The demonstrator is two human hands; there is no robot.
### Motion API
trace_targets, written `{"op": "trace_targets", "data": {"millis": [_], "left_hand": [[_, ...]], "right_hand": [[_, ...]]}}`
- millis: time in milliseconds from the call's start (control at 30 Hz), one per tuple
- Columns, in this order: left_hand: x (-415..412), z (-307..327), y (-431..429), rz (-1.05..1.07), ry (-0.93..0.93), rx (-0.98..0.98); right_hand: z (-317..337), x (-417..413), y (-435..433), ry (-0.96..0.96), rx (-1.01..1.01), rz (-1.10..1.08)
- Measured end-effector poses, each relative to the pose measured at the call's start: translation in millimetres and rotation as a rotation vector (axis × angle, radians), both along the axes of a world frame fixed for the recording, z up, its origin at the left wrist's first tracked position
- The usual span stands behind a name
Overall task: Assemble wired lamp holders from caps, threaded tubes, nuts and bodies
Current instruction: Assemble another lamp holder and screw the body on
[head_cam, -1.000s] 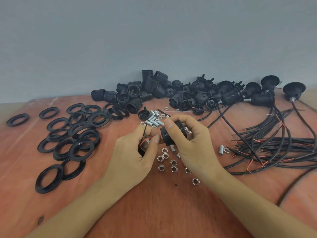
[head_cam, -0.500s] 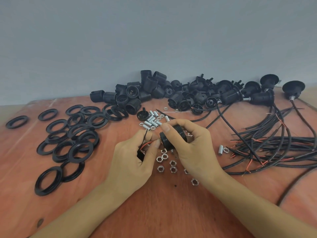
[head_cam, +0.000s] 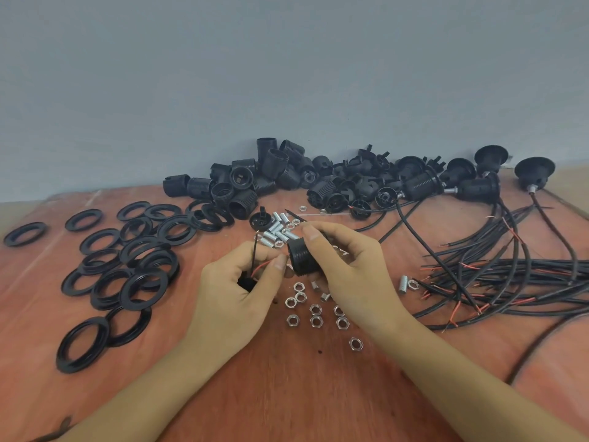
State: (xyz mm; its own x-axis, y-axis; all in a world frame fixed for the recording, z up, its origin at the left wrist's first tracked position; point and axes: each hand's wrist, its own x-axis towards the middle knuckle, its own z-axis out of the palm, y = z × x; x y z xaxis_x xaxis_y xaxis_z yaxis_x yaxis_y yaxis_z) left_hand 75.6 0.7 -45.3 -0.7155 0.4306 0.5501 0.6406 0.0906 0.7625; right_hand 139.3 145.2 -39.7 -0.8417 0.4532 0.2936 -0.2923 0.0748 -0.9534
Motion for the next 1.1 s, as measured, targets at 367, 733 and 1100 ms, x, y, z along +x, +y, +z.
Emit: {"op": "trace_targets", "data": {"millis": [367, 733, 1100], "left_hand": [[0, -4, -2, 0.013, 0.048, -0.018], [3, -8, -1, 0.033, 0.198, -0.020], [1, -9, 0, 0.080, 0.202, -0.060]], "right_hand": [[0, 3, 1, 0.047, 0.109, 0.017], [4, 8, 5, 0.006, 0.264, 0.011], [-1, 6, 7, -0.050, 0.250, 0.029]]}}
